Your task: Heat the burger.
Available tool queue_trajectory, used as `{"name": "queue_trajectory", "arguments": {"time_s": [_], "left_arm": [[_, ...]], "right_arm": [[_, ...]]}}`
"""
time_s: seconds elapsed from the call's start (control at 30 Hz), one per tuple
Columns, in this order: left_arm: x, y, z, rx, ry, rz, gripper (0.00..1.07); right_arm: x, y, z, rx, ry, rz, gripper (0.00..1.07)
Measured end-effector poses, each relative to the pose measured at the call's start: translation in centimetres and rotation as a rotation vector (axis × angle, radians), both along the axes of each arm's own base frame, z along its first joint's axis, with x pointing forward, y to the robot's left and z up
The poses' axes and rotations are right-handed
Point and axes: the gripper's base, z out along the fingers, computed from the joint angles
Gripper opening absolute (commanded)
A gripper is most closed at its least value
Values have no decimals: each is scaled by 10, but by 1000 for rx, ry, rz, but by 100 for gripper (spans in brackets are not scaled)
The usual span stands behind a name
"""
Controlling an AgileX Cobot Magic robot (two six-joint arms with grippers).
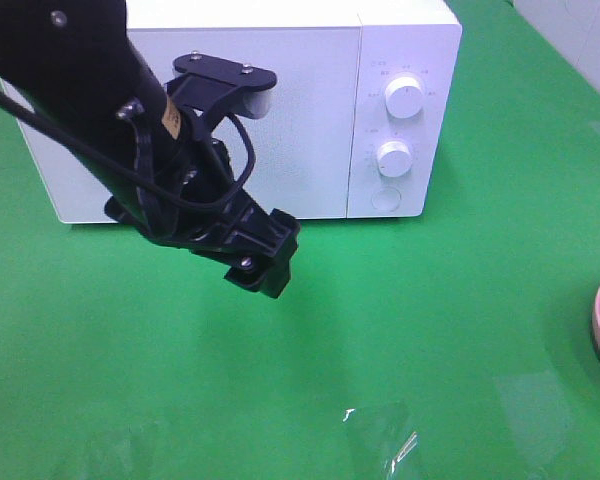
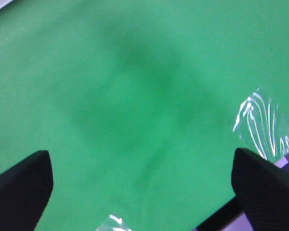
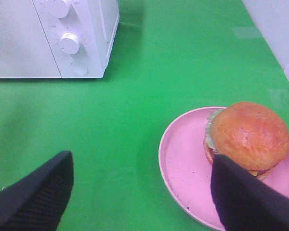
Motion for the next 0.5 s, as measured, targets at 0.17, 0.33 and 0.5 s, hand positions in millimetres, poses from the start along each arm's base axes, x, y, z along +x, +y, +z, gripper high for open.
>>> {"name": "queue_trajectory", "arguments": {"time_s": [0.17, 0.33, 0.5], "left_arm": [[-2, 23, 5, 96, 102, 43, 93], [11, 57, 15, 114, 165, 128, 93], [17, 81, 27, 79, 184, 177, 93]], "right_arm": [[0, 0, 0, 0, 0, 0, 75], [0, 0, 0, 0, 0, 0, 75], [0, 0, 0, 0, 0, 0, 75]]}}
